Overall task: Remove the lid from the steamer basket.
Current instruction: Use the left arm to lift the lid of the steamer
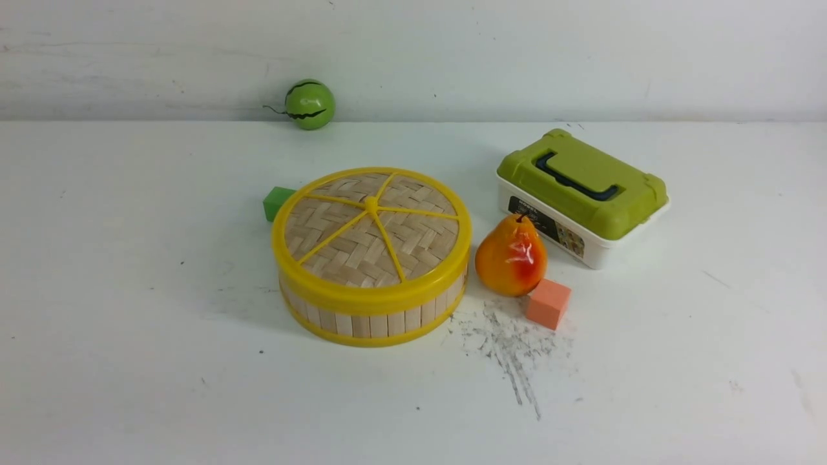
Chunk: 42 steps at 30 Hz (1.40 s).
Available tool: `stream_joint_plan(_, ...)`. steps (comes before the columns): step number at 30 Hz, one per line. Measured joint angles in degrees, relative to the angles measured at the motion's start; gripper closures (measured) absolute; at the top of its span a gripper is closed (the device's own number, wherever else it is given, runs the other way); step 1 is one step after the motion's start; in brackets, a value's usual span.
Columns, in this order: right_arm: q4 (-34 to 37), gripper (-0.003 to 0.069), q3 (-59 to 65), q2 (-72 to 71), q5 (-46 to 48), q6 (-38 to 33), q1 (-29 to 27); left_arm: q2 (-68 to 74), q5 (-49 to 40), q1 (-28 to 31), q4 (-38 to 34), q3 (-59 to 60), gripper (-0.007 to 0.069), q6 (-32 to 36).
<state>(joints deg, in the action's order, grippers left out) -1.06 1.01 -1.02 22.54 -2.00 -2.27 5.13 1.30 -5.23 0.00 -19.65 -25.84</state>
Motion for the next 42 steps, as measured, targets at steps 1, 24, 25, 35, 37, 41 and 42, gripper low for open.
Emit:
stream_joint_plan(1, 0.00, 0.0419, 0.00, 0.00, 0.00, 0.00, 0.00, 2.90, -5.96, 0.00, 0.53, -4.38, 0.0637, 0.69)
stream_joint_plan(24, 0.00, 0.0419, 0.00, 0.00, 0.00, 0.00, 0.00, 66.14, -43.78, 0.00, -28.63, -28.11, 0.0637, 24.63)
stream_joint_plan(25, 0.00, 0.0419, 0.00, 0.00, 0.00, 0.00, 0.00, 66.65, -44.74, 0.00, -29.46, -28.78, 0.0637, 26.66)
stream_joint_plan(35, 0.00, 0.0419, 0.00, 0.00, 0.00, 0.00, 0.00, 83.16, -49.86, -11.76, -38.87, -48.07, 0.0637, 41.34)
stream_joint_plan(37, 0.00, 0.0419, 0.00, 0.00, 0.00, 0.00, 0.00, 87.19, -49.55, -15.86, -29.85, -56.88, 0.0637, 34.72)
stream_joint_plan(41, 0.00, 0.0419, 0.00, 0.00, 0.00, 0.00, 0.00, 94.16, -50.81, -18.81, -12.73, -69.25, 0.0637, 23.20)
stream_joint_plan(42, 0.00, 0.0419, 0.00, 0.00, 0.00, 0.00, 0.00, 94.16, -50.91, -18.89, -12.73, -69.85, 0.0637, 22.68)
